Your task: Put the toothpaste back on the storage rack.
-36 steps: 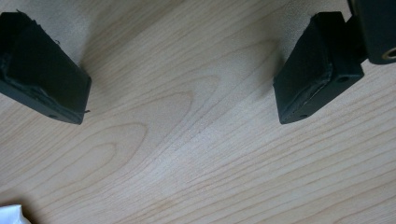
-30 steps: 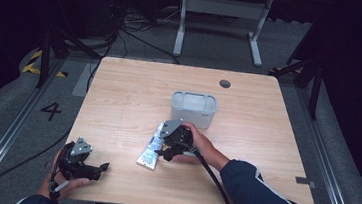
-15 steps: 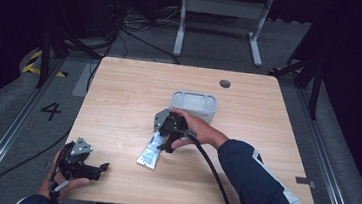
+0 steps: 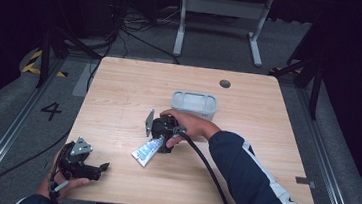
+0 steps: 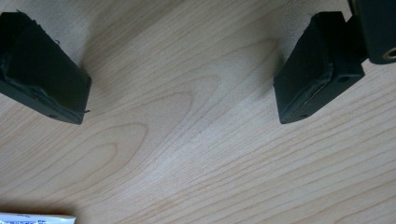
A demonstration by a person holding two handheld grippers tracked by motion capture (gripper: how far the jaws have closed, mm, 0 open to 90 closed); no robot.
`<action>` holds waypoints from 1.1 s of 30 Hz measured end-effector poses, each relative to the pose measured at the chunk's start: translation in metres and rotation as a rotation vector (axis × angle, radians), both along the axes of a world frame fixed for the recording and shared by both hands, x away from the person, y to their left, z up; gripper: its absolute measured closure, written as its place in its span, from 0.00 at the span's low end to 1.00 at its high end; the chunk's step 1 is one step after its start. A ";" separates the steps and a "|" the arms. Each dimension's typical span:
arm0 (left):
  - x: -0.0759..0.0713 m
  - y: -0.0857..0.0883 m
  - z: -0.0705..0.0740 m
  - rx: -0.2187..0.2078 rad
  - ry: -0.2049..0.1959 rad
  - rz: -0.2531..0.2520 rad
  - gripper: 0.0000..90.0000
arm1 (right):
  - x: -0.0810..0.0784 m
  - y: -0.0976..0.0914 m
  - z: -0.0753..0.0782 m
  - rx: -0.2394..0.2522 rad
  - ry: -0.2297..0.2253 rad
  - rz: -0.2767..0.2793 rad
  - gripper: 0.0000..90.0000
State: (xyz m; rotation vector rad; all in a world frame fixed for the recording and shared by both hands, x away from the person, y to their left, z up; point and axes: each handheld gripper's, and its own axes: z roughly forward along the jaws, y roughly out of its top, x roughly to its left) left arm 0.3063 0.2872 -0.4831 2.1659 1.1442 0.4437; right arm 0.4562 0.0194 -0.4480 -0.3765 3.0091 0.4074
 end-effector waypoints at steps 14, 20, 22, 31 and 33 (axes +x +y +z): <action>0.000 0.000 0.000 -0.001 0.001 -0.002 0.05 | -0.004 -0.009 0.004 0.013 0.035 -0.031 0.34; 0.000 0.000 0.000 0.000 0.001 -0.004 0.05 | -0.009 -0.014 0.006 -0.002 0.044 -0.032 0.41; 0.000 0.000 0.000 0.001 0.001 -0.004 0.05 | -0.010 -0.013 0.007 0.011 0.046 -0.029 0.39; 0.000 0.000 0.000 0.001 0.001 -0.006 0.05 | -0.022 0.006 0.006 0.045 0.030 -0.004 0.37; 0.000 0.000 0.000 0.001 0.001 -0.006 0.05 | -0.022 0.007 0.005 0.044 0.027 -0.001 0.38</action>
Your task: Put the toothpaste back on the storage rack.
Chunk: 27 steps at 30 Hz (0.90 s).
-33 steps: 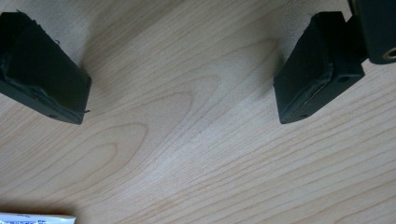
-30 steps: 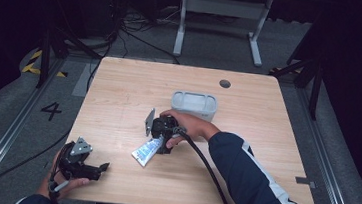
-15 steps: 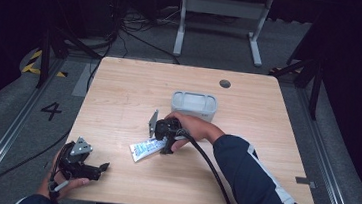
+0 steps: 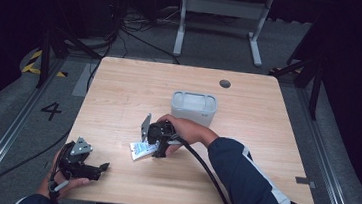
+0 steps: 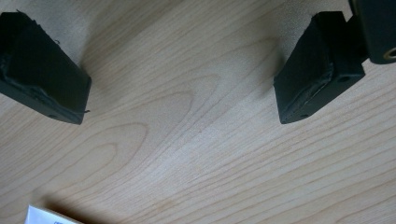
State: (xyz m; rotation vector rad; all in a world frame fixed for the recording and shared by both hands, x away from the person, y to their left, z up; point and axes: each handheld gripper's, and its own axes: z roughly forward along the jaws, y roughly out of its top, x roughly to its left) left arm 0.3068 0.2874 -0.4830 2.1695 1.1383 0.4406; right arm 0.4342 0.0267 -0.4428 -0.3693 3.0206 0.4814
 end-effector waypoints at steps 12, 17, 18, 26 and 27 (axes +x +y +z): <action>0.001 0.000 0.000 -0.001 0.001 -0.002 0.05 | 0.001 0.003 -0.003 0.022 -0.005 -0.035 0.45; 0.001 0.000 0.000 -0.003 0.001 0.000 0.05 | -0.003 0.009 -0.003 0.030 -0.004 -0.021 0.45; 0.001 -0.001 0.000 -0.004 0.002 0.000 0.05 | -0.003 0.009 -0.003 0.029 -0.004 -0.024 0.47; 0.001 0.000 0.000 -0.004 0.001 -0.002 0.05 | -0.002 0.007 0.000 0.033 -0.013 -0.037 0.58; 0.001 -0.001 0.000 -0.001 0.003 -0.001 0.05 | -0.002 0.006 0.000 0.035 -0.008 -0.041 0.59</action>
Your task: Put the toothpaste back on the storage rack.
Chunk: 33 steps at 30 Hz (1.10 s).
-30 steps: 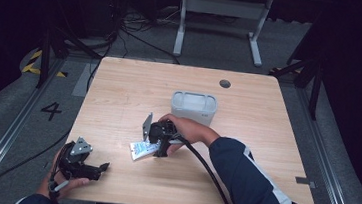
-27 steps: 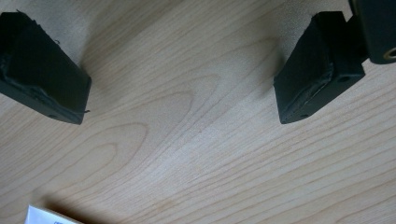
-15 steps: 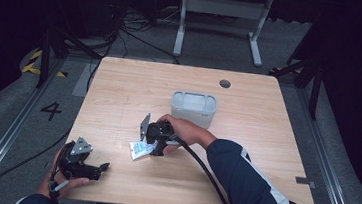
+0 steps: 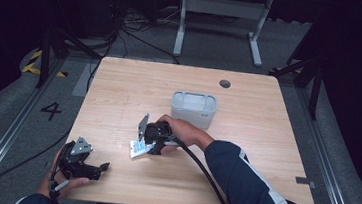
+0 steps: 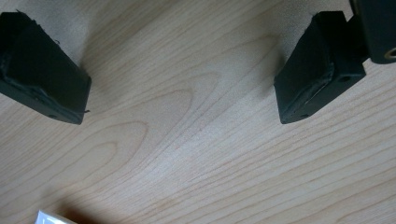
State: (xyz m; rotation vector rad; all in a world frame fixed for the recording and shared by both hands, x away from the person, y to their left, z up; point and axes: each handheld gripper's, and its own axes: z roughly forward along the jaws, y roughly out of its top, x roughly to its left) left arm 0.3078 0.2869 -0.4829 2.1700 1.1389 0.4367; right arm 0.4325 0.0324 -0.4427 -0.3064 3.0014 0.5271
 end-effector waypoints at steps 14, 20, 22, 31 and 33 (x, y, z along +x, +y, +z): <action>0.001 0.000 0.000 0.001 0.002 -0.002 0.05 | 0.000 -0.018 0.010 0.080 0.017 -0.049 0.69; 0.001 0.000 0.000 0.005 0.000 -0.003 0.04 | 0.001 -0.031 0.017 0.144 0.015 -0.089 0.70; 0.001 0.000 0.000 0.003 0.002 -0.001 0.04 | 0.001 -0.036 0.020 0.166 0.020 -0.100 0.70; 0.004 -0.001 0.000 -0.007 0.003 -0.007 0.04 | -0.002 -0.061 0.035 0.262 0.021 -0.154 0.71; 0.005 0.000 0.000 0.002 0.001 -0.011 0.04 | -0.004 -0.068 0.039 0.284 0.017 -0.166 0.71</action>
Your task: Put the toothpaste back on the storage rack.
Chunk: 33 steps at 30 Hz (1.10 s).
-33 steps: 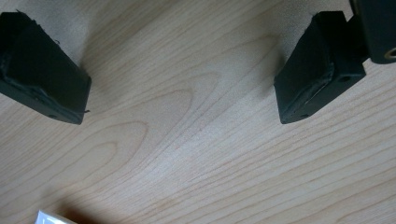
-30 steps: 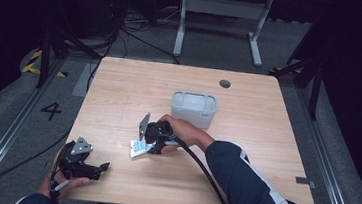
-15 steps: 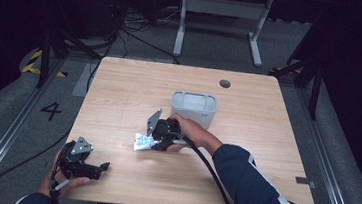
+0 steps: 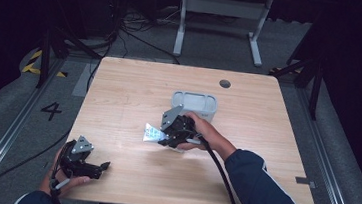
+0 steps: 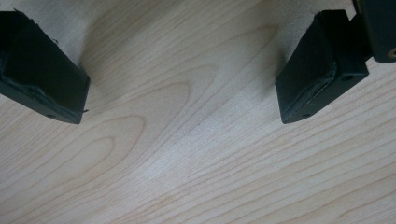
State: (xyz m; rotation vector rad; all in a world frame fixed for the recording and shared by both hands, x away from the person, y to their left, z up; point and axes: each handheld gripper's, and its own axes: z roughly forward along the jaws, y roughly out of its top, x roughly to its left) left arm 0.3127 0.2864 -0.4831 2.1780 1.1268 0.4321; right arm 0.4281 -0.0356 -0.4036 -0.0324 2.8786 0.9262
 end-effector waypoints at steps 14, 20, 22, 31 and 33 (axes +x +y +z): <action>0.005 -0.001 0.000 -0.001 0.004 -0.003 0.02 | -0.009 -0.039 0.013 0.105 -0.011 -0.080 0.71; 0.009 -0.002 0.000 0.002 0.008 -0.010 0.01 | -0.010 -0.057 0.021 0.165 -0.013 -0.114 0.71; 0.010 -0.002 0.000 0.003 0.004 -0.010 0.01 | -0.011 -0.064 0.025 0.182 -0.022 -0.127 0.71; 0.013 -0.003 0.000 0.003 0.004 -0.009 0.01 | -0.015 -0.093 0.045 0.258 -0.045 -0.174 0.71; 0.013 -0.003 0.000 0.003 0.004 -0.010 0.00 | -0.016 -0.098 0.049 0.267 -0.059 -0.185 0.71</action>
